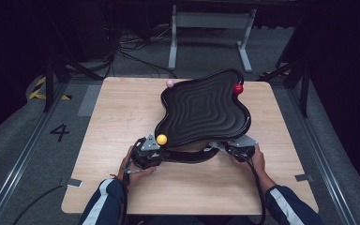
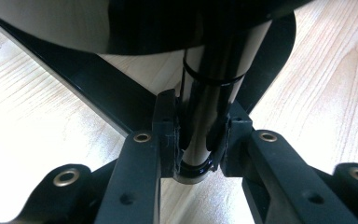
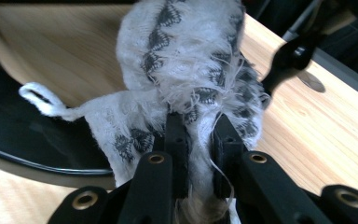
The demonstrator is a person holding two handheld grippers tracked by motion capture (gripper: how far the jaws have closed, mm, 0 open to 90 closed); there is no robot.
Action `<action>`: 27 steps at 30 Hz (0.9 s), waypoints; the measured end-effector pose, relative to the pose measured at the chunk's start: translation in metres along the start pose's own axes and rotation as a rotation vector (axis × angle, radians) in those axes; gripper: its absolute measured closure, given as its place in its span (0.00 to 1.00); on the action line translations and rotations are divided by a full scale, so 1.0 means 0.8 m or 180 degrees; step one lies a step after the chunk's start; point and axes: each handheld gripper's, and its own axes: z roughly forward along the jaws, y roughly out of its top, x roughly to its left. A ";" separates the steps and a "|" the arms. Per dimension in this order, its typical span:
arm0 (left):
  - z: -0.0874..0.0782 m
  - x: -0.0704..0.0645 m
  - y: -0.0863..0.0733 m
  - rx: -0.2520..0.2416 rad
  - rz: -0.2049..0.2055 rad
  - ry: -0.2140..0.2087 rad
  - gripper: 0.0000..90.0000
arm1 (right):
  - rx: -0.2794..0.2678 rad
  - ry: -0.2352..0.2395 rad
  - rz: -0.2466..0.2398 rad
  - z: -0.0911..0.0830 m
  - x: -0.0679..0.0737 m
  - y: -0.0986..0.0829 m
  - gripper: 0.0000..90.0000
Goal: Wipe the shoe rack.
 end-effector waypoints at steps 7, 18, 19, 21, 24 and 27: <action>0.003 -0.003 0.002 -0.0018 -0.0041 -0.0016 0.82 | 0.0101 0.0038 0.0207 0.003 -0.013 0.003 0.89; 0.003 -0.003 0.002 0.0007 -0.0058 -0.0016 0.81 | 0.0006 0.0464 0.0086 0.002 0.027 0.012 0.89; 0.003 -0.003 0.001 -0.0008 -0.0064 -0.0021 0.81 | -0.0019 0.0516 0.0056 0.002 0.031 0.014 0.89; 0.003 -0.003 0.001 -0.0008 -0.0068 -0.0018 0.81 | -0.0031 0.0573 0.0013 0.002 0.042 0.018 0.89; 0.003 -0.004 0.001 -0.0013 -0.0084 -0.0015 0.81 | -0.0021 0.0659 0.0029 0.002 0.054 0.023 0.89; 0.003 -0.005 0.001 -0.0022 -0.0086 -0.0013 0.81 | -0.0041 0.0710 -0.0055 0.004 0.067 0.029 0.89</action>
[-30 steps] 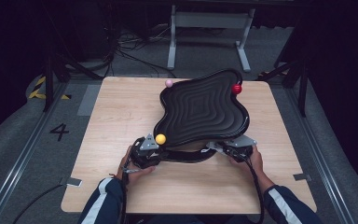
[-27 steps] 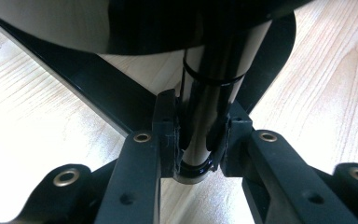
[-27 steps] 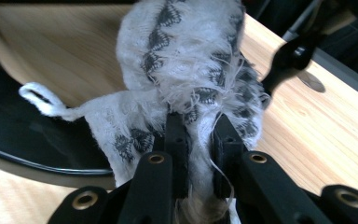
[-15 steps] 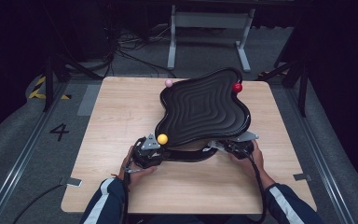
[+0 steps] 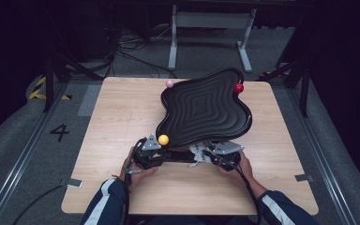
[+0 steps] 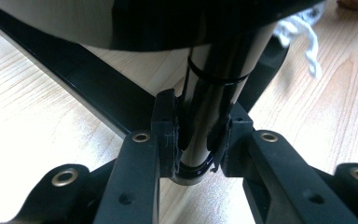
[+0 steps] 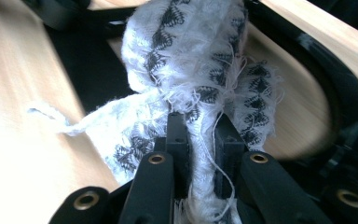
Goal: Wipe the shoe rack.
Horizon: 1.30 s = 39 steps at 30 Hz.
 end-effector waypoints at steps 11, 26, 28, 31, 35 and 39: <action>0.000 -0.003 0.000 0.0015 0.0039 0.0043 0.81 | 0.0070 -0.0186 -0.0090 0.000 -0.011 -0.001 0.88; 0.002 -0.002 0.002 0.0024 0.0064 0.0001 0.81 | 0.0222 -0.0781 0.0240 -0.023 -0.083 -0.033 0.88; 0.002 -0.003 0.002 0.0014 0.0036 0.0008 0.81 | 0.0274 -0.0824 0.0258 -0.023 -0.087 -0.038 0.87; 0.002 -0.002 0.003 0.0024 0.0061 0.0007 0.81 | 0.0274 -0.0822 0.0268 -0.024 -0.090 -0.041 0.87; 0.003 -0.002 0.003 0.0032 0.0055 0.0001 0.81 | 0.0250 -0.0768 0.0189 -0.026 -0.083 -0.038 0.88; 0.003 -0.003 0.004 0.0037 0.0083 0.0019 0.78 | 0.0166 -0.0672 0.0175 -0.028 -0.076 -0.033 0.87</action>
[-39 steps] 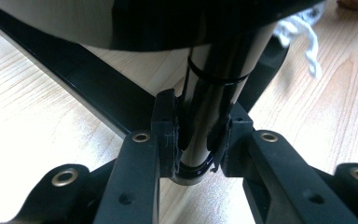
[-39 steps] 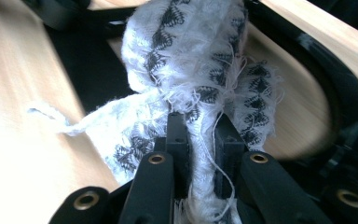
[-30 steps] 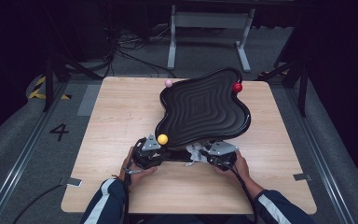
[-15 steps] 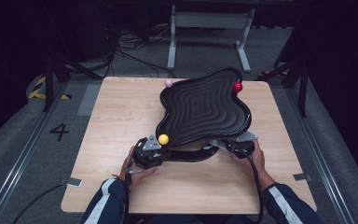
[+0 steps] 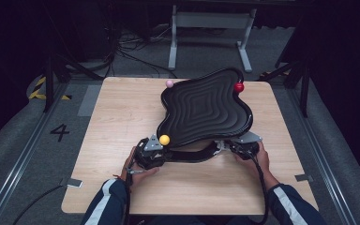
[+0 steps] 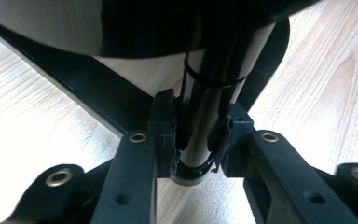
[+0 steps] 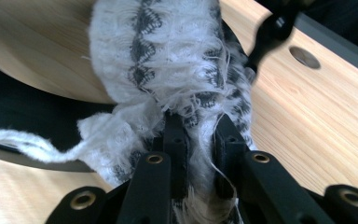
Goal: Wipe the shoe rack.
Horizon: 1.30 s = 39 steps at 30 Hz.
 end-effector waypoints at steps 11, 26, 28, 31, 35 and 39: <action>0.000 0.000 0.000 -0.0016 -0.0032 0.0008 0.76 | -0.0076 0.0153 -0.0073 -0.001 0.009 0.005 0.87; 0.001 -0.002 0.000 -0.0015 -0.0064 -0.0029 0.79 | -0.0179 0.0601 -0.0351 0.009 0.064 0.024 0.88; 0.001 -0.002 0.000 -0.0013 -0.0062 -0.0018 0.79 | -0.0166 0.0595 -0.0351 0.011 0.067 0.024 0.88; 0.001 -0.002 0.000 -0.0010 -0.0051 -0.0002 0.80 | -0.0238 0.0599 -0.0374 0.013 0.060 0.023 0.88; 0.001 -0.002 0.002 0.0001 -0.0020 -0.0010 0.80 | -0.0105 0.0320 -0.0299 0.016 0.042 0.018 0.88; 0.002 -0.003 0.002 0.0003 -0.0048 -0.0029 0.80 | -0.0099 0.0178 -0.0092 0.017 0.020 0.011 0.88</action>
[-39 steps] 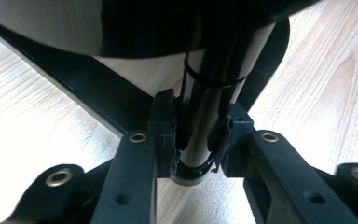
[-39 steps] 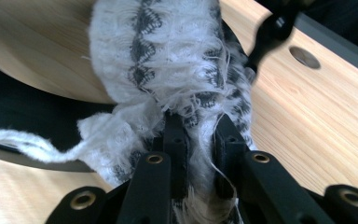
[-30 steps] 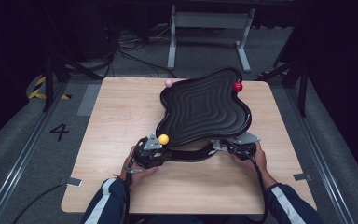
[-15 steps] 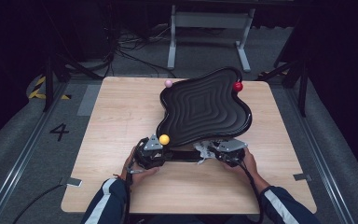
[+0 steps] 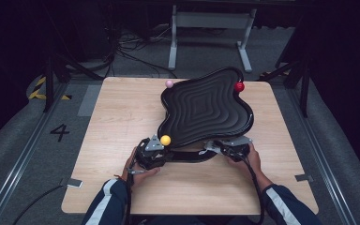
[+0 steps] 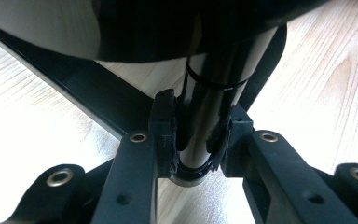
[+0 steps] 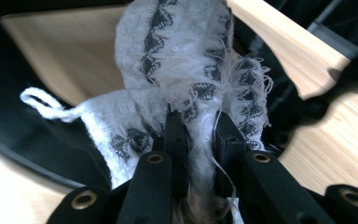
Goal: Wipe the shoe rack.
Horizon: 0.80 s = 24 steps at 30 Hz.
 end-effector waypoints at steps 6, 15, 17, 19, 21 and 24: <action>0.001 0.000 0.001 0.0003 0.0021 -0.0004 0.80 | 0.0008 -0.0145 -0.0025 -0.001 -0.007 -0.002 0.88; 0.001 0.000 0.001 0.0006 0.0021 -0.0001 0.81 | 0.0044 -0.0479 0.0023 -0.004 -0.021 -0.010 0.87; 0.001 0.000 0.001 0.0005 0.0018 -0.0004 0.81 | 0.0025 -0.0502 0.0020 -0.005 -0.021 -0.009 0.87; 0.001 0.000 0.001 0.0007 0.0020 -0.0002 0.81 | 0.0012 -0.0505 0.0040 -0.007 -0.021 -0.008 0.87; 0.001 0.000 0.000 -0.0014 -0.0004 -0.0021 0.81 | -0.0019 -0.0509 0.0044 -0.009 -0.022 -0.008 0.87; 0.001 0.000 0.000 -0.0002 0.0009 -0.0015 0.81 | 0.0006 -0.0338 0.0032 -0.008 -0.018 -0.006 0.88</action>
